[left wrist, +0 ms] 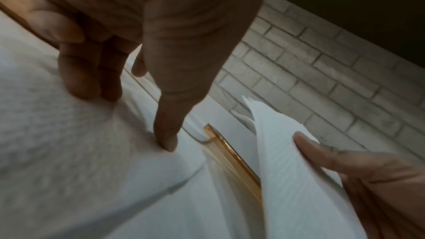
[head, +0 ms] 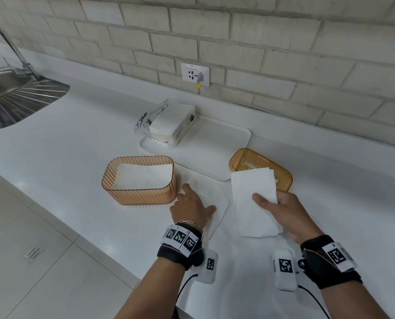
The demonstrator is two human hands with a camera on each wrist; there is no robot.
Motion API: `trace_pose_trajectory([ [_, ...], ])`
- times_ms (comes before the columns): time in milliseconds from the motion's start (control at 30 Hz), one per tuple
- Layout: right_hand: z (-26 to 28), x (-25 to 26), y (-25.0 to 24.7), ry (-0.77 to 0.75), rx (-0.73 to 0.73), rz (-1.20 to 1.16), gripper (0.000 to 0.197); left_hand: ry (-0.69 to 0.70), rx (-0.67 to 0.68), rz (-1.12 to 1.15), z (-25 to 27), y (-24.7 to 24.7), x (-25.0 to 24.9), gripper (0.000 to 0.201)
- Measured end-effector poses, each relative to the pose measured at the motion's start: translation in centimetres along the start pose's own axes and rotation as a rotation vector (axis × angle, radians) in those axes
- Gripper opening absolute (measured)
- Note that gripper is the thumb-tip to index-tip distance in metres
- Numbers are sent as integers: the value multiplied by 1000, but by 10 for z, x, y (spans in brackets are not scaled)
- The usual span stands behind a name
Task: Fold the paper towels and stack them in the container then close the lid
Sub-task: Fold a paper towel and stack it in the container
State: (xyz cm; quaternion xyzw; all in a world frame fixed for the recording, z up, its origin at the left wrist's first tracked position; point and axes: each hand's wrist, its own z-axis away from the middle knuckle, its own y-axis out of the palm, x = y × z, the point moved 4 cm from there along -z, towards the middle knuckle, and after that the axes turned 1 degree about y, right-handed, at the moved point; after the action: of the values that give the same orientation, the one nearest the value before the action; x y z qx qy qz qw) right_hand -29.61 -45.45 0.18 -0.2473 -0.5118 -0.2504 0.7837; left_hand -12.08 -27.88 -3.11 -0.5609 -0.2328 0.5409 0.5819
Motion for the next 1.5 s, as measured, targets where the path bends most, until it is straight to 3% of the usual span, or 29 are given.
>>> trace_pose_trajectory([
  [167, 0, -6, 12, -8, 54, 34, 18, -63, 56, 220, -2, -4, -6, 102],
  [300, -1, -7, 13, -8, 77, 36, 20, -64, 12, 463, -4, -7, -3, 93],
  [367, 0, -3, 13, -12, 88, 27, 19, -12, -28, 606, -3, -10, -1, 78],
  [433, 2, 2, 12, -20, 105, -1, 21, 83, -66, 665, -1, -16, -1, 40],
  [467, 4, 5, 11, -23, 117, -16, 24, 135, -84, 682, 1, -20, -3, 25],
  [633, 7, 15, 10, -91, 171, -87, 76, 258, -115, 989, 12, -47, -10, 25],
  [700, 9, 20, 13, -149, 176, -143, 87, 300, -35, 1129, 21, -54, -18, 25],
  [767, 12, 27, 17, -201, 173, -167, 81, 311, 74, 1233, 32, -59, -31, 18],
  [900, 17, 40, 22, -254, 139, -207, 42, 305, 178, 1349, 51, -52, -51, 16],
  [1100, 18, 34, 16, -182, 55, -162, 34, 109, 306, 1506, 66, -25, -66, 33],
  [1267, 18, 27, 10, -178, -16, -52, 31, 51, 383, 1535, 71, -27, -67, 53],
  [1333, 15, 24, 6, -186, -47, -29, 24, 78, 352, 1473, 67, -28, -56, 56],
  [1400, 12, 22, 0, -178, -83, -63, 18, 199, 176, 1200, 56, -31, -34, 37],
  [1433, 11, 21, -3, -176, -96, -82, 20, 276, 78, 957, 48, -34, -20, 28],
  [1467, 10, 20, -6, -176, -100, -90, 24, 331, 28, 656, 41, -33, -7, 27],
  [1500, 8, 20, -9, -177, -96, -87, 30, 352, 10, 351, 35, -31, 6, 41],
])
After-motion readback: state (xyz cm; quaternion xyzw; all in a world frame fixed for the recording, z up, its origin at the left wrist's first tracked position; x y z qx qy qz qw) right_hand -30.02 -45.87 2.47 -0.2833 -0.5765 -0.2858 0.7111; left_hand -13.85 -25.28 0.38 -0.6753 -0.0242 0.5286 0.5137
